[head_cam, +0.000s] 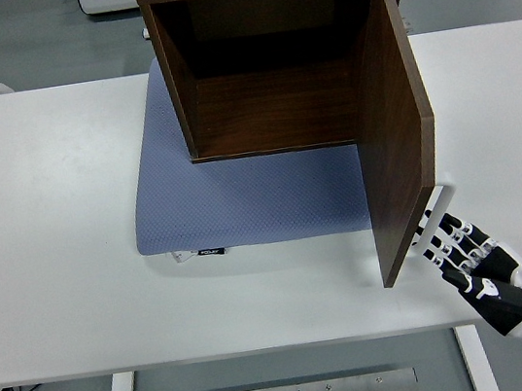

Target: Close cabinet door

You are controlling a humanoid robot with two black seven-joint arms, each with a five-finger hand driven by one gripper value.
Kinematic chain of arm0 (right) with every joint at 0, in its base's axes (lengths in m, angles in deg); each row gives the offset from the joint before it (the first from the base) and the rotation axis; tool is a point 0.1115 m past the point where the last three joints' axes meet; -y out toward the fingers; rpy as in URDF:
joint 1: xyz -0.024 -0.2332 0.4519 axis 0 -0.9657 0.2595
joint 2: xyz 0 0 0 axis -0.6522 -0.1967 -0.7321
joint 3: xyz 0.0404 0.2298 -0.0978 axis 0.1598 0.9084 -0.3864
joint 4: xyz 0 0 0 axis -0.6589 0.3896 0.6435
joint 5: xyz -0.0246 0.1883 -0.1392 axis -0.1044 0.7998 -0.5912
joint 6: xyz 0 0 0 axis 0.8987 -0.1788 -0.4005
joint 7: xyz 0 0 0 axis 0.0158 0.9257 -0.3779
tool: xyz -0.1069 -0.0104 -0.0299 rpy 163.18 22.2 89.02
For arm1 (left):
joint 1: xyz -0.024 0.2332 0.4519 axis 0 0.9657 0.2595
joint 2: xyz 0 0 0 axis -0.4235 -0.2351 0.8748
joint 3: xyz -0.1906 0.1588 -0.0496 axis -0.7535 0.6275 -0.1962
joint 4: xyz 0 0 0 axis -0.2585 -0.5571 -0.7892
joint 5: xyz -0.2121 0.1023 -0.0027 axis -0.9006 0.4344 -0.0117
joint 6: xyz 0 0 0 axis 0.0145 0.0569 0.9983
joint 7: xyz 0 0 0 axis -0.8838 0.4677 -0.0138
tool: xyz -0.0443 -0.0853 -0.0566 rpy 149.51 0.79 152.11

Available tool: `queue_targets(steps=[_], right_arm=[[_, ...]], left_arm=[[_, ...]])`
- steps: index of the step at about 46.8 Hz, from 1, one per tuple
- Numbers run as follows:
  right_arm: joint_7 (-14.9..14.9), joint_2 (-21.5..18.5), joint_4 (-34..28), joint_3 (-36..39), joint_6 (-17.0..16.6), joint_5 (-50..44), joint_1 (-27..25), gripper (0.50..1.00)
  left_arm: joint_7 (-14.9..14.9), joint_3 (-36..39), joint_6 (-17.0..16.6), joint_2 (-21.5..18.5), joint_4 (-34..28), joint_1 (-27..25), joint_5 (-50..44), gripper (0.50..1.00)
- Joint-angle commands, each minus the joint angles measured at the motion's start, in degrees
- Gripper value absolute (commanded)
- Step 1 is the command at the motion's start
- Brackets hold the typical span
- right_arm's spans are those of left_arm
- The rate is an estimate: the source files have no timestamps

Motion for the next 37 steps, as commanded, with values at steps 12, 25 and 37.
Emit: queue_targets(steps=[12, 25, 37], right_arm=[[-0.29, -1.28, -0.09, -0.04, -0.62, -1.35, 0.73, 1.0], [-0.2, -1.81, -0.44, 0.58, -0.62, -1.71, 3.11, 1.0], [-0.2, -2.86, -0.62, 0.49, -0.7, -2.23, 5.04, 1.0]], left_arm=[[0.04, 0.01, 0.0, 0.0, 0.0, 0.0, -0.08, 1.0], [-0.05, 0.01, 0.0, 0.0, 0.0, 0.0, 0.01, 1.0], [0.03, 0.01, 0.0, 0.0, 0.0, 0.0, 0.01, 1.0]])
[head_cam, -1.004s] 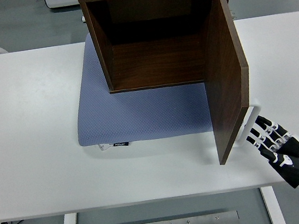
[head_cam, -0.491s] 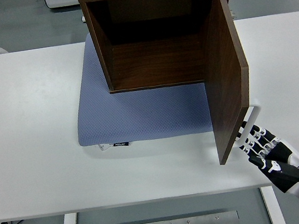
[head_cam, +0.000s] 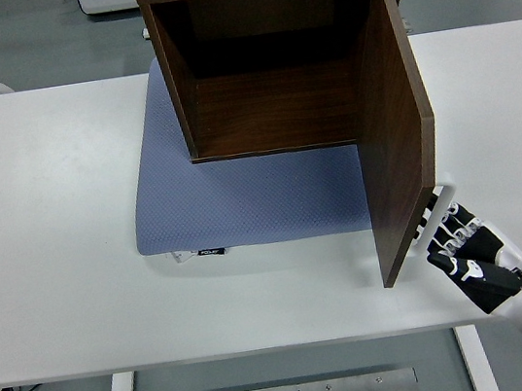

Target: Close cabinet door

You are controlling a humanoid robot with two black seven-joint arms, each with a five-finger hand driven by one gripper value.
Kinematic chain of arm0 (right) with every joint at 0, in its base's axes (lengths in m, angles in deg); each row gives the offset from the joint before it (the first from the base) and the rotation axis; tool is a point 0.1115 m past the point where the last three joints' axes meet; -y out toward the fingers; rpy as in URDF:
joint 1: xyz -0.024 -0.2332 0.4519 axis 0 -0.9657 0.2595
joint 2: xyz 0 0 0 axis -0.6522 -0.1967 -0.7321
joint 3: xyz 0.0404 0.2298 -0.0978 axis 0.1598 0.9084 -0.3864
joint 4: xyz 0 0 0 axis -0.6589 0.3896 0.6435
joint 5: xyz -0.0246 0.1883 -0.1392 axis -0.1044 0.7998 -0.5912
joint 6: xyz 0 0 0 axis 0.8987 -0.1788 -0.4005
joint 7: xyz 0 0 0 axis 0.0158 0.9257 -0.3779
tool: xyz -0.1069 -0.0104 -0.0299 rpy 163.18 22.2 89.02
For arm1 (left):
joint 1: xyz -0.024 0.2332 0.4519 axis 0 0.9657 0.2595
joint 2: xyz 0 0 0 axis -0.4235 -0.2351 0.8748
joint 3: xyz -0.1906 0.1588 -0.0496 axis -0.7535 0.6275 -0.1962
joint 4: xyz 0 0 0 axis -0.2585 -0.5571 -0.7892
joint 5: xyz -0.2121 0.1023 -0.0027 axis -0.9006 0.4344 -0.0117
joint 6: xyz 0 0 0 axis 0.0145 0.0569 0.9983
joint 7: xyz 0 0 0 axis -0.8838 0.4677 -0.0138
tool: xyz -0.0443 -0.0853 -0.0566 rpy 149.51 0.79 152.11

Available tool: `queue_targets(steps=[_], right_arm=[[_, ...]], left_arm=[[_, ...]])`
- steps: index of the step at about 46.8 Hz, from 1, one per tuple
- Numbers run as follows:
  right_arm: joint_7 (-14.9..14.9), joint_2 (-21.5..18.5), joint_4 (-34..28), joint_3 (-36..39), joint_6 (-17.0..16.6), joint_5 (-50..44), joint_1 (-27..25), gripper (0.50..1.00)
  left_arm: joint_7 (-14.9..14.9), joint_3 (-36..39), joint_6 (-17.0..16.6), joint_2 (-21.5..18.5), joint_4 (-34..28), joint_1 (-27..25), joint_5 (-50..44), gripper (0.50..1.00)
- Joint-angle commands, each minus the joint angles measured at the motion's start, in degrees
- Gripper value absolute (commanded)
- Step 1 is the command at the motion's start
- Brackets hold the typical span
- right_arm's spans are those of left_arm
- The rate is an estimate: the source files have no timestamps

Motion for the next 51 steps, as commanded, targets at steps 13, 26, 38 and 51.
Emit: queue_targets(steps=[13, 26, 38, 51], right_arm=[[-0.05, -0.97, -2.03, -0.36, -0.17, -0.43, 4.76, 1.0], [-0.05, -1.24, -3.7, -0.71, -1.93, -1.13, 7.75, 1.0], [0.12, -2.55, -3.0, -2.82, -2.19, -3.42, 6.16, 1.0], [0.12, -4.05, -3.0, -4.93, -2.37, -5.0, 6.08, 1.0]], left_arm=[[-0.03, 0.02, 0.0, 0.0, 0.0, 0.0, 0.01, 1.0], [-0.03, 0.02, 0.0, 0.0, 0.0, 0.0, 0.01, 1.0], [0.05, 0.02, 0.0, 0.0, 0.0, 0.0, 0.01, 1.0], [-0.03, -0.07, 0.0, 0.0, 0.0, 0.0, 0.01, 1.0]])
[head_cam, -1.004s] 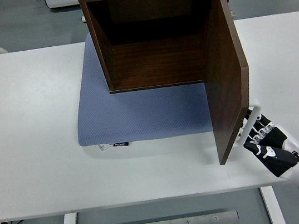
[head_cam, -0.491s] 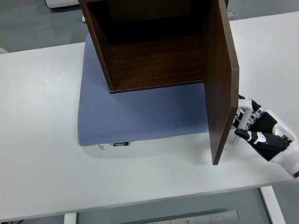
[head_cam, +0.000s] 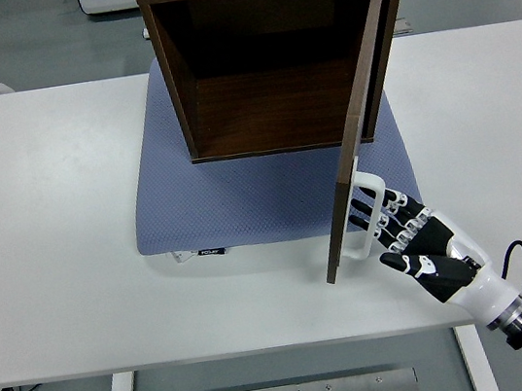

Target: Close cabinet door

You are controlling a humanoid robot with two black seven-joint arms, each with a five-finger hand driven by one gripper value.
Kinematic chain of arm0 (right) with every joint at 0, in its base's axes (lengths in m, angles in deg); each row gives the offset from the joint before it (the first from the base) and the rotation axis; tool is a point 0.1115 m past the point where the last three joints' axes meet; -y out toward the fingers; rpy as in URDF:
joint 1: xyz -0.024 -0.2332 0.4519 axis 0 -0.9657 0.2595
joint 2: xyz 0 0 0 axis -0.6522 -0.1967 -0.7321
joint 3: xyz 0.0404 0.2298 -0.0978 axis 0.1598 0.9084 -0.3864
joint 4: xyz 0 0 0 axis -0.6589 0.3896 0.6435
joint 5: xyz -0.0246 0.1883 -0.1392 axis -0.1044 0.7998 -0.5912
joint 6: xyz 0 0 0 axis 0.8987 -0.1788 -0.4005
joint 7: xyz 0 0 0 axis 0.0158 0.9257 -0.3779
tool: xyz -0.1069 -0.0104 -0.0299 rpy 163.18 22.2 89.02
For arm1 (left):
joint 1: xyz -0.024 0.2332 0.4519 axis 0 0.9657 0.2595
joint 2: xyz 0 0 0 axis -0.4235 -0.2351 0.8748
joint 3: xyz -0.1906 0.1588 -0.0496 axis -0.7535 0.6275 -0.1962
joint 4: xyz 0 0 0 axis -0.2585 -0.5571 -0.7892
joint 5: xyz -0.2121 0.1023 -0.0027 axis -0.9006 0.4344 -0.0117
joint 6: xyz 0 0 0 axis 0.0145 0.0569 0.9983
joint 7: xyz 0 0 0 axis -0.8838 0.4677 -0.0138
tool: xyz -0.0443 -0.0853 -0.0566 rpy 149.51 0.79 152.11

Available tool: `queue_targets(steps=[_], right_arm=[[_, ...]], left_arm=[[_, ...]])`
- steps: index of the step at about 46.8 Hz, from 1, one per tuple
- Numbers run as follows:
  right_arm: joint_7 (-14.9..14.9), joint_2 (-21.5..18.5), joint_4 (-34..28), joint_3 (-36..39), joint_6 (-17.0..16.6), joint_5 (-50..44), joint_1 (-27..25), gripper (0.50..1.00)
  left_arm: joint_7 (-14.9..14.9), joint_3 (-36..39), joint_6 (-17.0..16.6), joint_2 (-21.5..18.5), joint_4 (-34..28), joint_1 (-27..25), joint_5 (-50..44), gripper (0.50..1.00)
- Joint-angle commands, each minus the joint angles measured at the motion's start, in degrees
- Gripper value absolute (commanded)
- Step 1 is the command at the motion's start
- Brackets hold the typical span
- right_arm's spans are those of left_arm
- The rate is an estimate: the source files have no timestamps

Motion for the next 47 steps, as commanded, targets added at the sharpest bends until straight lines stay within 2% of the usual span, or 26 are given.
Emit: queue_targets(steps=[1, 16, 47], right_arm=[[-0.1, -0.13, -0.01, -0.6, -0.08, -0.19, 0.0, 1.0], [-0.18, -1.18, -0.62, -2.19, -0.52, -1.51, 2.45, 1.0], [-0.18, -4.09, -10.82, -7.11, -0.96, -1.86, 14.14, 1.0]], left_arm=[[0.02, 0.01, 0.0, 0.0, 0.0, 0.0, 0.01, 1.0], [0.02, 0.01, 0.0, 0.0, 0.0, 0.0, 0.01, 1.0], [-0.06, 0.01, 0.0, 0.0, 0.0, 0.0, 0.01, 1.0]])
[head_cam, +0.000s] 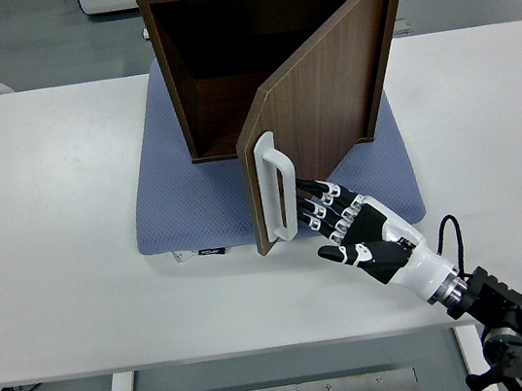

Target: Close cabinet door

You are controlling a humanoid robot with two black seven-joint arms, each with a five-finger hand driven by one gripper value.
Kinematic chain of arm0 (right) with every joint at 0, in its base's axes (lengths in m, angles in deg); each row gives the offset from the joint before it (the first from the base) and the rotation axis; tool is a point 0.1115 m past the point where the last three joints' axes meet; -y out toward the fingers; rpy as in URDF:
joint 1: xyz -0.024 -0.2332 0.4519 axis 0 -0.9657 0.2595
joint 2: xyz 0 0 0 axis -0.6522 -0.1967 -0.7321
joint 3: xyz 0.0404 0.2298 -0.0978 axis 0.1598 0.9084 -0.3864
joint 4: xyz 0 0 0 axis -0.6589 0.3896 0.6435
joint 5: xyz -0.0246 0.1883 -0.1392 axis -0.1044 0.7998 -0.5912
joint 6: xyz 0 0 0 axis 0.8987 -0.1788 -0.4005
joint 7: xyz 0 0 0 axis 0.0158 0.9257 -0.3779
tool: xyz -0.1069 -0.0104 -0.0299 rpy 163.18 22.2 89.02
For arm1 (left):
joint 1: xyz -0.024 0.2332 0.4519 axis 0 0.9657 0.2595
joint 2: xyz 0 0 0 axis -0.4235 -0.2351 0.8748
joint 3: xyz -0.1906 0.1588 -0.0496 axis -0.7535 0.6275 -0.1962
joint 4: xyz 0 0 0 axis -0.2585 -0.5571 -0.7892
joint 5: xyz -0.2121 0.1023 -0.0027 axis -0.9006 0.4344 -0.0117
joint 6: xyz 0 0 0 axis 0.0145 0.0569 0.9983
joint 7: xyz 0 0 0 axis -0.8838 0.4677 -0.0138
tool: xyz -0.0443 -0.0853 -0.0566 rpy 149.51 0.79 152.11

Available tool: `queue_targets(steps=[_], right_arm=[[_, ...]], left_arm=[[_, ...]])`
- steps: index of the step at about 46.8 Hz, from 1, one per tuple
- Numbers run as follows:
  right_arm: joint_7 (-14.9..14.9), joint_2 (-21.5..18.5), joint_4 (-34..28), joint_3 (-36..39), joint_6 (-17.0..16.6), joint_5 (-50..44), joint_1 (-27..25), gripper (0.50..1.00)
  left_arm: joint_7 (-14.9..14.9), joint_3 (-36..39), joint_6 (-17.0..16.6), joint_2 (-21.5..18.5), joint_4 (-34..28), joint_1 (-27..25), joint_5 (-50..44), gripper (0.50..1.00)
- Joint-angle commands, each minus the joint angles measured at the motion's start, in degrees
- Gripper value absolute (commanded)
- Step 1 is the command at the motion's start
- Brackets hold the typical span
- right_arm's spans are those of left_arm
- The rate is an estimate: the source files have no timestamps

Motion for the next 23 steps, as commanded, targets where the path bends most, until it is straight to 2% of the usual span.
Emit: queue_targets(steps=[1, 23], right_arm=[[0.01, -0.17, -0.74, -0.11, 0.01, -0.01, 1.02, 1.0], [0.01, -0.17, -9.97, -2.83, 0.01, 0.08, 10.51, 1.0]], left_arm=[[-0.04, 0.06, 0.0, 0.0, 0.0, 0.0, 0.01, 1.0], [0.05, 0.06, 0.0, 0.0, 0.0, 0.0, -0.08, 1.0]])
